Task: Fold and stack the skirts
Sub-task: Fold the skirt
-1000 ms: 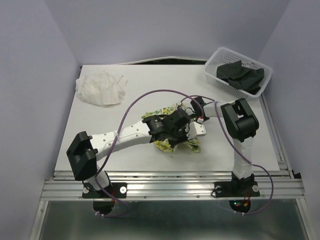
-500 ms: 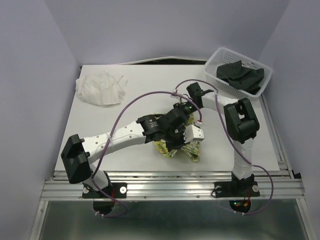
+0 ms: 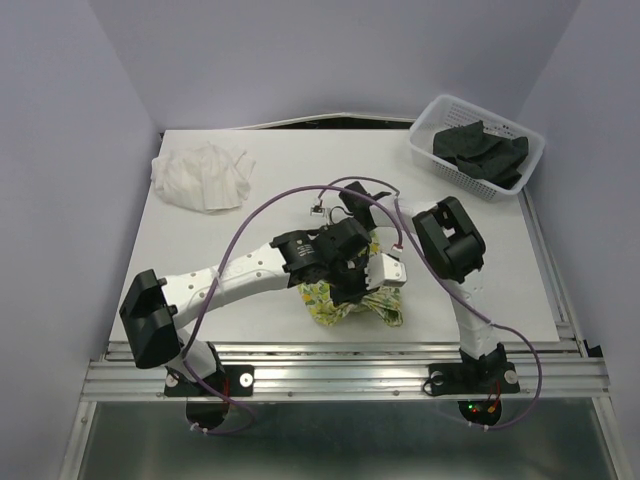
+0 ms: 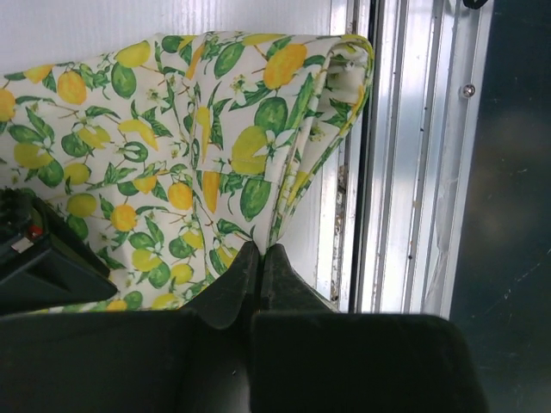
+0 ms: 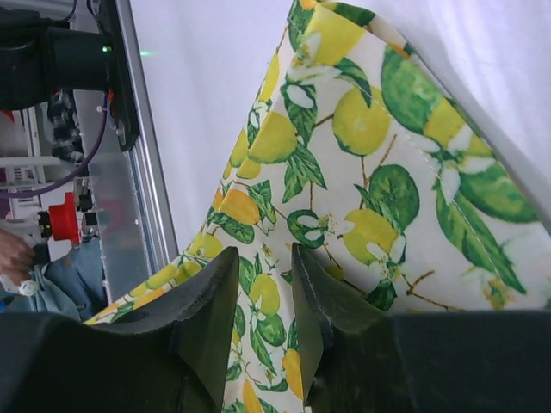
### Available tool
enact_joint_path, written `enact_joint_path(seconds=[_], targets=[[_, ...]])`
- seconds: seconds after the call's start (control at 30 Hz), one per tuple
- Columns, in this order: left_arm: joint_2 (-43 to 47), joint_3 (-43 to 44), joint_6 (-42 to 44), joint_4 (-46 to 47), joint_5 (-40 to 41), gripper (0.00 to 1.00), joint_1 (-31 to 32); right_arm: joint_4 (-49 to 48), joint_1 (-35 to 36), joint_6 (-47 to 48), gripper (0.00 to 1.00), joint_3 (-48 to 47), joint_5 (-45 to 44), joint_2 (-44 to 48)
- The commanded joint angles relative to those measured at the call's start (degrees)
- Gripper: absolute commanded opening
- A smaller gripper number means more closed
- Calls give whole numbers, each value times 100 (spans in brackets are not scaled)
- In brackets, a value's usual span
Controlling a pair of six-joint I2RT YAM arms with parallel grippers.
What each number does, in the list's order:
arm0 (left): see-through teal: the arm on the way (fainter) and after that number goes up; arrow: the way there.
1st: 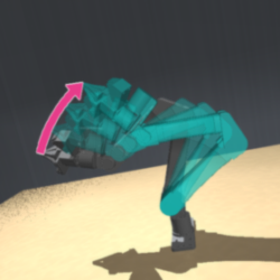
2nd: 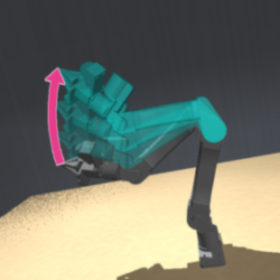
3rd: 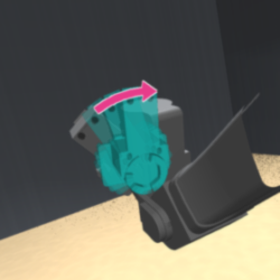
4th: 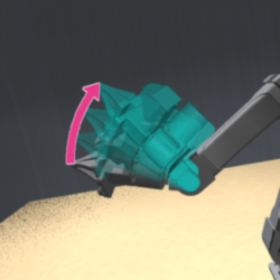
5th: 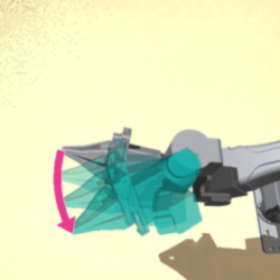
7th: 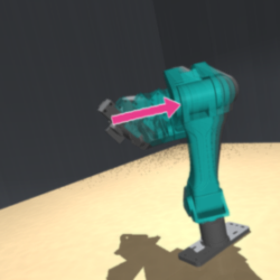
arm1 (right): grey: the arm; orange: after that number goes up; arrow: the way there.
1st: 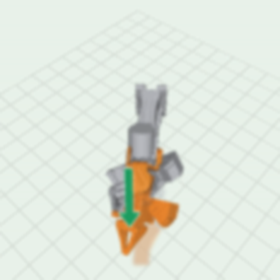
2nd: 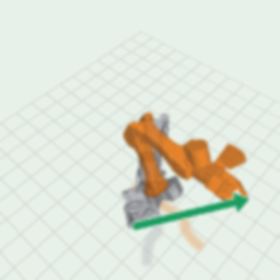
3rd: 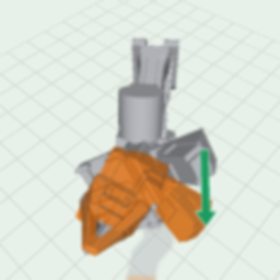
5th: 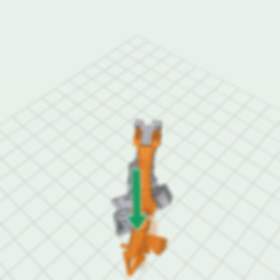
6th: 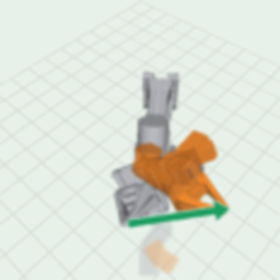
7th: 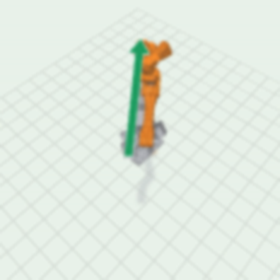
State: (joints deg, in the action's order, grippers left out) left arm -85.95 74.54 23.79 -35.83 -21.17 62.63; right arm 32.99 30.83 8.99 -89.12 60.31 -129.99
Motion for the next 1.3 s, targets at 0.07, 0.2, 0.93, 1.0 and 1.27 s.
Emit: enact_joint_path(seconds=[0.07,0.2,0.93,1.0,1.27], targets=[[448,-404,178,252,-177,0,30,-144,257,-196,38,62,-55,17],[553,-905,406,560,-10,0,39,-179,257,-284,41,88,-178,237],[492,-827,881,1069,1079,0,-1051,287,424,296,38,703,-134,62],[457,-976,908,1315,1333,0,-1069,304,424,296,37,729,-125,79],[413,-1635,873,1826,1414,0,-1113,392,424,287,37,660,-248,176]])
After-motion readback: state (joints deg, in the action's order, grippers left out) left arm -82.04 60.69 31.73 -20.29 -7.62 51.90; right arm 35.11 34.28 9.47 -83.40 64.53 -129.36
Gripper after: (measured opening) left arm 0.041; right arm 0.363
